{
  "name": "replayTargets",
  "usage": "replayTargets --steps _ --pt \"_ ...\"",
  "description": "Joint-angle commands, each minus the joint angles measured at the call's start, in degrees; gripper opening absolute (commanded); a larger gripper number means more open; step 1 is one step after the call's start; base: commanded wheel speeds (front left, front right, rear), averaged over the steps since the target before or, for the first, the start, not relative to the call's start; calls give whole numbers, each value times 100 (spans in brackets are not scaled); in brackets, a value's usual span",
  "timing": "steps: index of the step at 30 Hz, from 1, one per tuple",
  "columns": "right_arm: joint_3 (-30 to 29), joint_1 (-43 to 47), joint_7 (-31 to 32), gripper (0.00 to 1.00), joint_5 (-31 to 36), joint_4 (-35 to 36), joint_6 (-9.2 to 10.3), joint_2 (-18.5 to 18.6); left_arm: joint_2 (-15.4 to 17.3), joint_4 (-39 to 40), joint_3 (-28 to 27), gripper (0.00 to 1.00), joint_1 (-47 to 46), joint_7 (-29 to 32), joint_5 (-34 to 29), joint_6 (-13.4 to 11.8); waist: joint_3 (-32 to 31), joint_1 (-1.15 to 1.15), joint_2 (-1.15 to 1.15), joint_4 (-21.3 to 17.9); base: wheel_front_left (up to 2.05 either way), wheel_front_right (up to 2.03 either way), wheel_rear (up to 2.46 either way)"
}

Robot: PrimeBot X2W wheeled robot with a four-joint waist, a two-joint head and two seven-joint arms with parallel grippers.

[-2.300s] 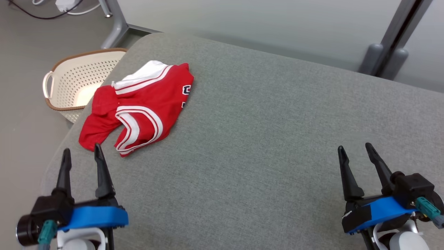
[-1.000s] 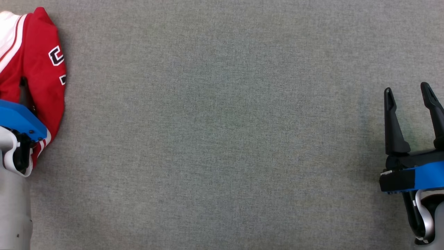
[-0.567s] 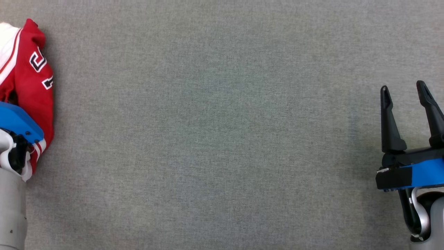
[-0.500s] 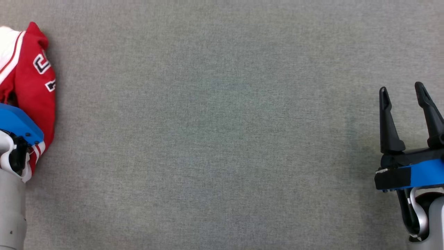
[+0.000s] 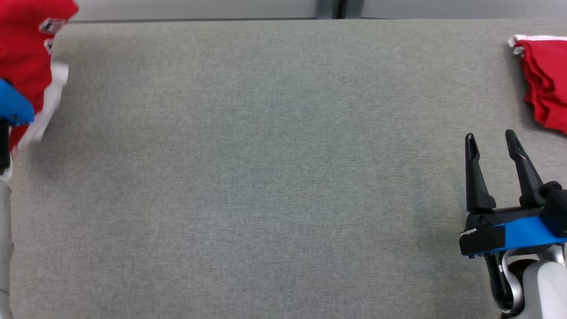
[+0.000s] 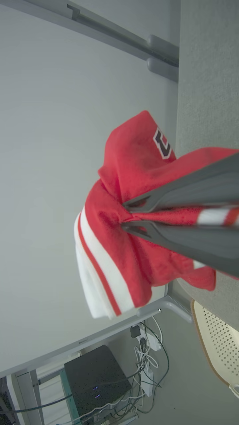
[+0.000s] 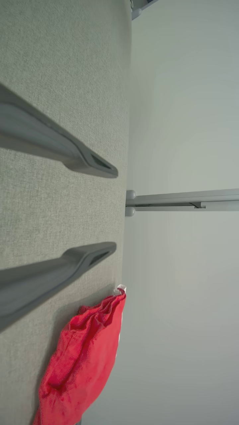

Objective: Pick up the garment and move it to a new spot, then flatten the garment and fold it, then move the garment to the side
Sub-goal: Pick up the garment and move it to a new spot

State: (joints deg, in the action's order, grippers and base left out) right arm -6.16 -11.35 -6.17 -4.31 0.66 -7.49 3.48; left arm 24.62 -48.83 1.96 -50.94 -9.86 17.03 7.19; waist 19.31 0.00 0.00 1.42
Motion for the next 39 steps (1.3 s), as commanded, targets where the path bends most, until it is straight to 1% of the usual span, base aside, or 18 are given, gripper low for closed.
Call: replayTargets --steps 1,4,9,15,19,22,27,30,34,38,39 --pt "-19 64 -58 100 -42 -60 -1 -35 -50 209 72 0 -144 -70 -69 -5 -167 0 0 -169 0 0 0" --pt "1 106 -157 100 -110 -203 -1 -51 -114 715 231 0 -279 -65 -183 -52 -275 0 0 -328 0 0 0" --pt "72 99 -322 100 -314 -434 -1 -60 -286 1651 555 0 -472 150 -335 -59 -386 0 0 -654 0 0 0" --pt "166 114 -520 100 -546 -717 -1 -57 -676 2648 1041 0 -700 581 -399 -34 -423 0 0 -1085 0 0 0" --pt "201 110 -612 100 -661 -856 -1 -58 -899 2988 1336 0 -812 776 -388 -16 -371 0 0 -1341 0 0 0" --pt "214 46 -676 100 -718 -942 -1 -58 -1069 3099 1551 0 -773 855 -351 -10 -301 0 0 -1490 0 0 0" --pt "248 -11 -761 100 -753 -1039 -1 -59 -1243 3002 1849 0 -492 810 -309 2 -214 0 0 -1586 0 0 0" --pt "252 -16 -791 100 -766 -1083 -1 -59 -1352 2867 1985 0 -234 747 -273 5 -188 0 0 -1586 0 0 0" --pt "301 -57 -821 100 -751 -1145 -1 -59 -1492 2623 2089 0 224 569 -208 -74 -193 0 0 -1523 0 0 0" --pt "327 -60 -832 100 -711 -1177 -1 -58 -1620 2401 2243 0 722 397 -164 -103 -214 0 0 -1439 0 0 0" --pt "327 -60 -832 100 -711 -1177 -1 -58 -1620 2401 2243 0 722 397 -164 -103 -214 0 0 -1439 0 0 0"
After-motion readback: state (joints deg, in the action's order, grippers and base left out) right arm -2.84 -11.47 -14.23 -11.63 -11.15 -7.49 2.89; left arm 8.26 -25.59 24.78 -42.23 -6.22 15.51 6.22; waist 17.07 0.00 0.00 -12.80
